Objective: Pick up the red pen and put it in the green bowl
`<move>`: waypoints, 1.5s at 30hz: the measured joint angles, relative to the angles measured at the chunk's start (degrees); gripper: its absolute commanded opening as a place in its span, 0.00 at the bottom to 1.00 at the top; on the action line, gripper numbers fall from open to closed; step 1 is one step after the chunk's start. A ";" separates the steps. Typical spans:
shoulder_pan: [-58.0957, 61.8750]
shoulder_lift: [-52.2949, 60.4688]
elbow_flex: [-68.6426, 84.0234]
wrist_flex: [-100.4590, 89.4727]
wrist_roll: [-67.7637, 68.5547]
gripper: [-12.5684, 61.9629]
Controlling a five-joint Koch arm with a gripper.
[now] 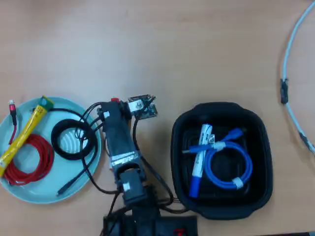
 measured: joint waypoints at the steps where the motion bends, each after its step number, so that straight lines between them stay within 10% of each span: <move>1: -0.09 -0.53 0.09 0.00 0.00 0.47; 32: -4.04 -11.34 1.05 -0.26 -0.44 0.45; 39: -4.75 -11.25 2.20 -1.49 7.56 0.06; 45: -6.15 -11.16 4.75 -3.52 25.05 0.08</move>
